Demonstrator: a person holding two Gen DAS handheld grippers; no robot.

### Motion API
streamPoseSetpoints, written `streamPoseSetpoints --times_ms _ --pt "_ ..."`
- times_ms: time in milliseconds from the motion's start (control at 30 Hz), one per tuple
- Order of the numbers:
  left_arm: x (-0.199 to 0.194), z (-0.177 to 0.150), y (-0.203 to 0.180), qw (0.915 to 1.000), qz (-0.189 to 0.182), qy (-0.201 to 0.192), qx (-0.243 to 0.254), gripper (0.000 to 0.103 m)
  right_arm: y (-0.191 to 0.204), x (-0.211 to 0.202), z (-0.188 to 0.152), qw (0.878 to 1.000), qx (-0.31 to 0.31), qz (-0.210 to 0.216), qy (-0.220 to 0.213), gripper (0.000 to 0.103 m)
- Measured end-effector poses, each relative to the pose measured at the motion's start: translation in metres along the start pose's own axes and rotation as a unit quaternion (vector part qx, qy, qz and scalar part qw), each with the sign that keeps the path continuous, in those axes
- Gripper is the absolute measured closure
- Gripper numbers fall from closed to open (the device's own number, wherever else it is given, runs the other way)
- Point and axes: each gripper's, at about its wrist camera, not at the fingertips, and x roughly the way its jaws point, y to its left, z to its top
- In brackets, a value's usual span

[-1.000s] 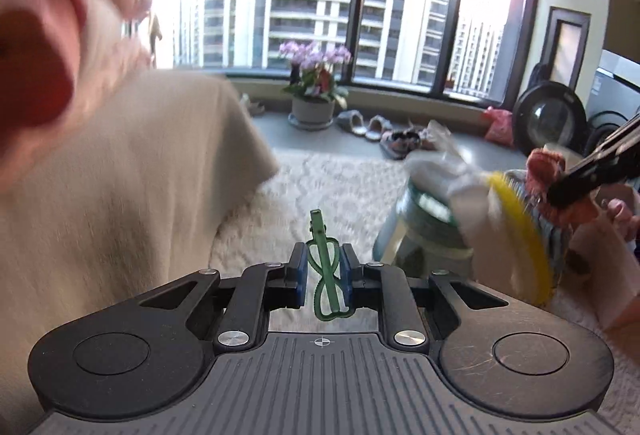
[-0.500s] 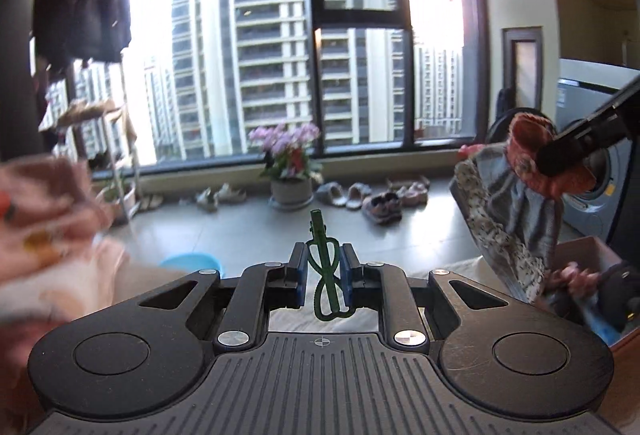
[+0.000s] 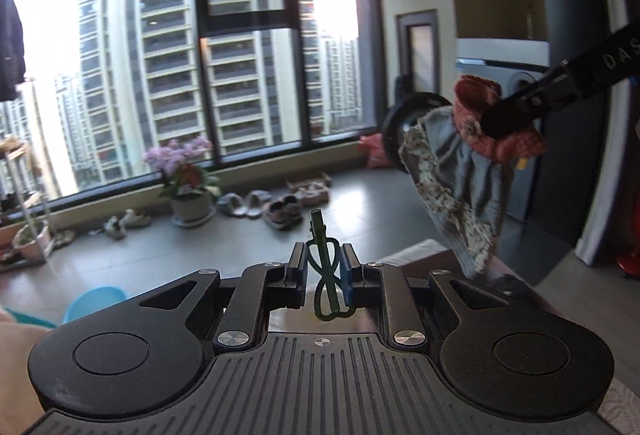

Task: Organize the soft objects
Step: 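Grasp the red knit item with the right gripper while the left carries the clip to the box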

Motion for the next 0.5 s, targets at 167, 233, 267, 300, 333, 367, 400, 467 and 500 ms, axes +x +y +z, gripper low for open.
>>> streamPoseSetpoints --times_ms 167,233,267,300,333,367,400,467,500 --pt "0.024 -0.010 -0.036 0.9986 -0.048 0.023 0.001 0.083 -0.038 -0.007 -0.020 0.999 0.029 -0.027 0.001 0.092" --pt "0.031 -0.019 -0.041 0.9952 -0.086 0.048 -0.005 0.083 -0.049 -0.006 -0.028 0.999 0.034 -0.036 0.003 0.092" --pt "0.037 -0.025 -0.044 0.9928 -0.104 0.058 -0.014 0.083 -0.054 -0.005 -0.031 0.999 0.037 -0.038 0.006 0.092" --pt "0.042 -0.030 -0.048 0.9897 -0.123 0.068 -0.024 0.083 -0.060 -0.004 -0.035 0.998 0.041 -0.039 0.008 0.092" --pt "0.046 -0.037 -0.050 0.9870 -0.137 0.078 -0.032 0.083 -0.064 -0.002 -0.039 0.998 0.044 -0.040 0.011 0.092" --pt "0.052 -0.042 -0.055 0.9841 -0.151 0.087 -0.035 0.083 -0.069 -0.001 -0.043 0.998 0.047 -0.043 0.013 0.092" --pt "0.054 -0.044 -0.058 0.9820 -0.160 0.093 -0.035 0.083 -0.073 0.002 -0.046 0.998 0.049 -0.046 0.016 0.092" --pt "0.068 -0.052 -0.065 0.9791 -0.171 0.105 -0.030 0.083 -0.079 0.008 -0.052 0.997 0.053 -0.048 0.025 0.092" --pt "0.076 -0.053 -0.065 0.9782 -0.173 0.111 -0.029 0.083 -0.081 0.013 -0.055 0.997 0.057 -0.047 0.030 0.092"
